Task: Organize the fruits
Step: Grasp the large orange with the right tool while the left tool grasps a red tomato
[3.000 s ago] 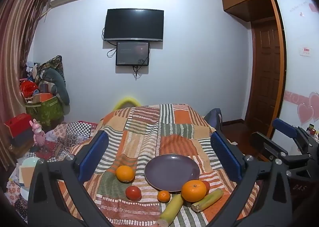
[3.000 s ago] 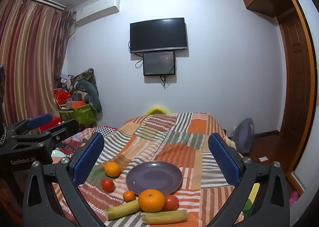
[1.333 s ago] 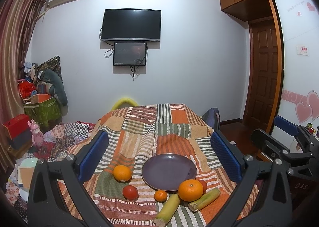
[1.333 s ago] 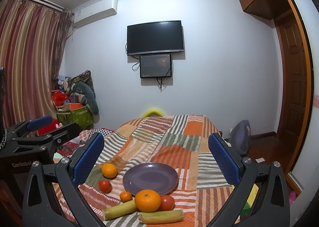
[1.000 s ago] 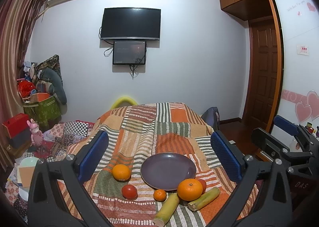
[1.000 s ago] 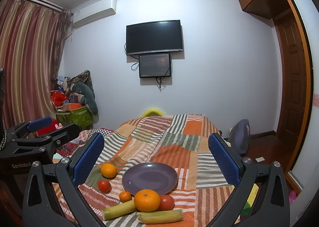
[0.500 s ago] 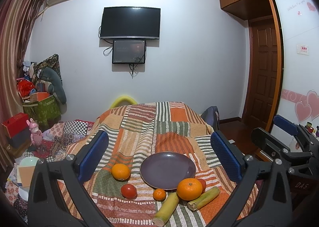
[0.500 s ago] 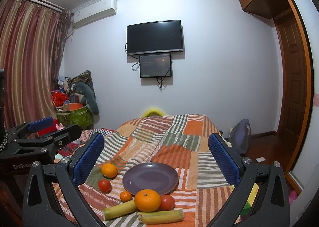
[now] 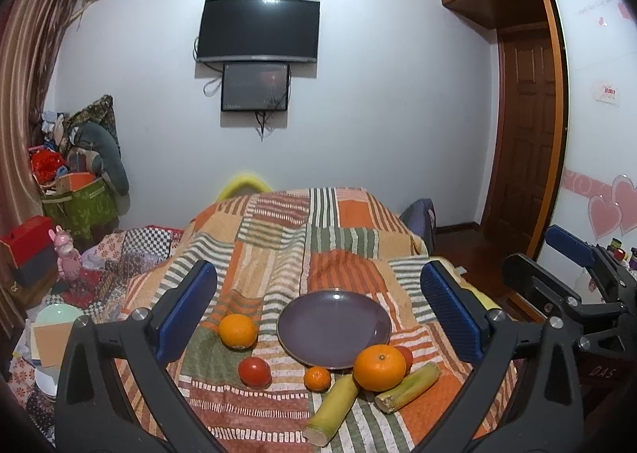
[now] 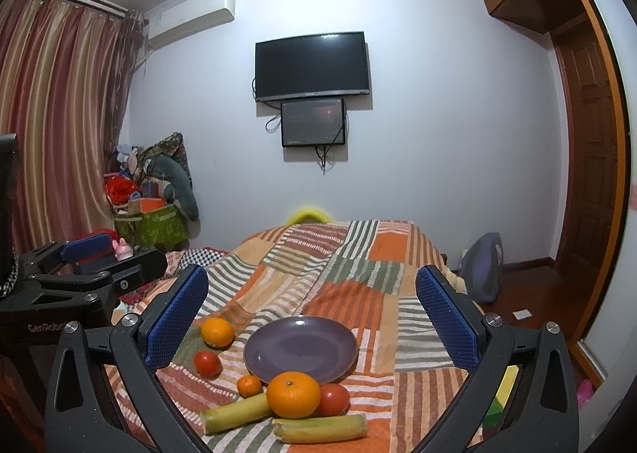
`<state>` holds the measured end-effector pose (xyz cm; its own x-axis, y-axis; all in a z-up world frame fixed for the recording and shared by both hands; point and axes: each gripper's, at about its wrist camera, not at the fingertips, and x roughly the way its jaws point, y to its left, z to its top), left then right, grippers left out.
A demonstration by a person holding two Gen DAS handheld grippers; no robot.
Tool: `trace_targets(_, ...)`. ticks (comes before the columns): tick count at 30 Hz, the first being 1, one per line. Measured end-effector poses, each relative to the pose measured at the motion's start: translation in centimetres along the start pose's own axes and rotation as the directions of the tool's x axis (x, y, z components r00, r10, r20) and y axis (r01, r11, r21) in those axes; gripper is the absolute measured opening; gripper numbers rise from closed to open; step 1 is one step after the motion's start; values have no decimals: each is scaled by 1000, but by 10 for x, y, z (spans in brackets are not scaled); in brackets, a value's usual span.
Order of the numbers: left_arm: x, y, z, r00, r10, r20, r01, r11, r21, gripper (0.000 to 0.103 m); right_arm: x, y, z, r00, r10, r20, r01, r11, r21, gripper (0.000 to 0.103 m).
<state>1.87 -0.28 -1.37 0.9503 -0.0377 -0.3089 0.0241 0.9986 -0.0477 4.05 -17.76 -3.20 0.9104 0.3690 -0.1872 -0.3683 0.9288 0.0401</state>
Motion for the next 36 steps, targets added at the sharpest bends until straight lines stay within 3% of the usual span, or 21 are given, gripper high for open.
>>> trace_targets(7, 29, 8, -12, 993, 7, -116, -4, 1000, 23, 103, 26, -9, -15, 993, 11, -119, -9, 1000, 18, 103)
trace_targets(13, 62, 29, -30, 968, -18, -249, 10, 999, -33, 103, 50, -13, -37, 969, 40, -245, -34, 999, 29, 103)
trace_targets(16, 81, 42, -41, 948, 5, -319, -22, 999, -48, 103, 60, -13, -48, 951, 55, -305, -49, 998, 30, 103)
trace_targets(22, 118, 74, -67, 891, 13, -455, -60, 994, -90, 103, 80, -10, -72, 903, 96, -419, -88, 995, 38, 103)
trace_targets(27, 131, 90, -82, 873, 11, -487, -64, 994, -93, 103, 95, -9, -88, 861, 122, -493, -113, 992, 48, 103)
trace_targets(31, 146, 96, -94, 846, 17, -533, -66, 995, -74, 89, 109, -6, -97, 829, 137, -542, -133, 990, 46, 97)
trace_targets(36, 167, 103, -111, 808, -10, -589, -54, 994, -92, 80, 122, 3, -106, 797, 162, -582, -165, 985, 47, 90)
